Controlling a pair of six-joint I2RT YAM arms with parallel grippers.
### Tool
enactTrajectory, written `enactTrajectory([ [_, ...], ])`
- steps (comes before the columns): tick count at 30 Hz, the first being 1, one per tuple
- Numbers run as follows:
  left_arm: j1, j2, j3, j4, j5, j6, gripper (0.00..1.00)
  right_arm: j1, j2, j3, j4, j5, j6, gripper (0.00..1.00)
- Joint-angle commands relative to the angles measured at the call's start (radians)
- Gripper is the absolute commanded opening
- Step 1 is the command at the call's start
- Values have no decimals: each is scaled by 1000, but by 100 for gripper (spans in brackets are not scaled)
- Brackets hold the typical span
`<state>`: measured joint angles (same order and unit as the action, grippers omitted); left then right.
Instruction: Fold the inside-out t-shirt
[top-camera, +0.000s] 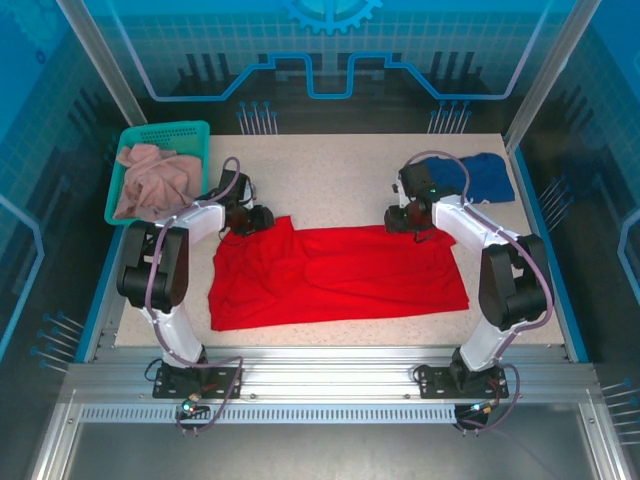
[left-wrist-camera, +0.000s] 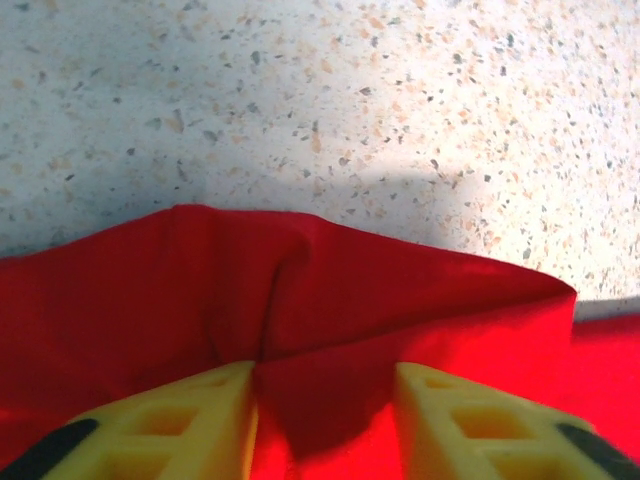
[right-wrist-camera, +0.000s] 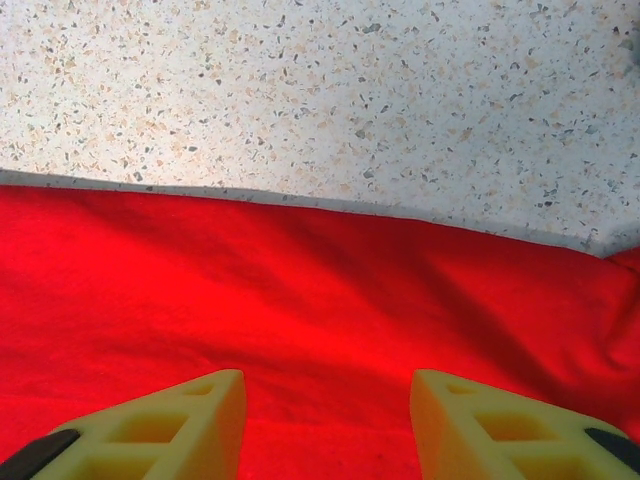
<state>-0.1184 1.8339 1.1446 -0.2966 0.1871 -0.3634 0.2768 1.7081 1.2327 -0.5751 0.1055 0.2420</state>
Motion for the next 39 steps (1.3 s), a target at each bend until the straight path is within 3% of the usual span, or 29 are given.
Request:
enactTrajectory([
  [1, 10, 5, 28, 8, 31, 15, 33, 19, 18, 19, -16, 16, -7, 48],
  [6, 11, -12, 18, 10, 20, 13, 15, 22, 26, 26, -18, 16, -7, 47],
  [12, 11, -74, -12, -9, -37, 24, 9, 26, 31, 30, -23, 15, -10, 47],
  [25, 11, -197, -107, -25, -115, 16, 9, 27, 39, 27, -20, 9, -19, 47],
  [29, 11, -186, -120, -17, -122, 16, 16, 27, 39, 27, -18, 7, -20, 47],
  [39, 11, -142, -111, -13, -120, 18, 18, 27, 37, 22, -19, 9, -20, 46],
])
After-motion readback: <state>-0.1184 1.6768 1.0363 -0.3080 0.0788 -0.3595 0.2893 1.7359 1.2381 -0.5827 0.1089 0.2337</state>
